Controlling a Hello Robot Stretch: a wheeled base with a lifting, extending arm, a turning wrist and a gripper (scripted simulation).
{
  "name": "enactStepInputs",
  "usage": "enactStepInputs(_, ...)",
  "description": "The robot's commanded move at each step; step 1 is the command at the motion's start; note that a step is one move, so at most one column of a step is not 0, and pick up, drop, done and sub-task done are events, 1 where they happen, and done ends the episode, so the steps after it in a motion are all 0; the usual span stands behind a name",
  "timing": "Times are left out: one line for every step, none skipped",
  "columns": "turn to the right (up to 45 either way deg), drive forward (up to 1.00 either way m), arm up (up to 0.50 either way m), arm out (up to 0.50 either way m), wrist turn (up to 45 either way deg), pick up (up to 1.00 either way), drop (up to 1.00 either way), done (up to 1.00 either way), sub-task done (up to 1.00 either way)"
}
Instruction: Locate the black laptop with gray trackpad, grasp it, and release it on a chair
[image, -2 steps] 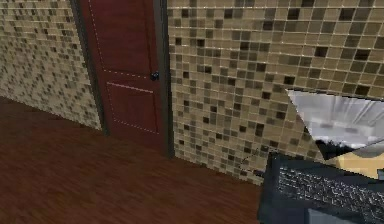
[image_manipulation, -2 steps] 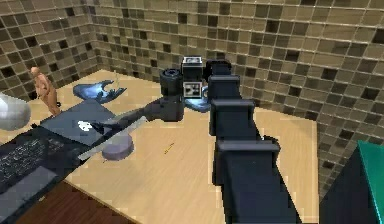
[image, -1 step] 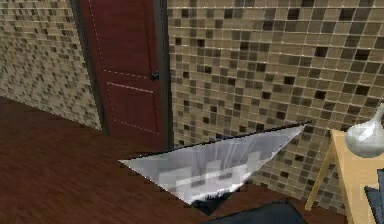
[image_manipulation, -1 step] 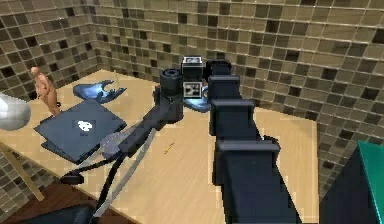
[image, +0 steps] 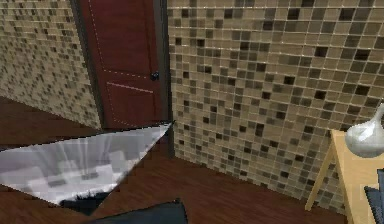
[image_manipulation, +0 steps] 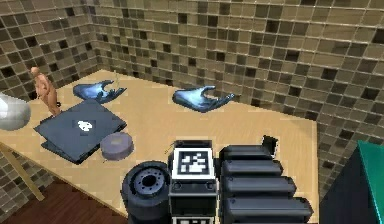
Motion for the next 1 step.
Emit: enactStepInputs(-45.0, 0.0, 0.0, 0.0, 0.0, 0.0, 0.0, 0.0, 0.0)
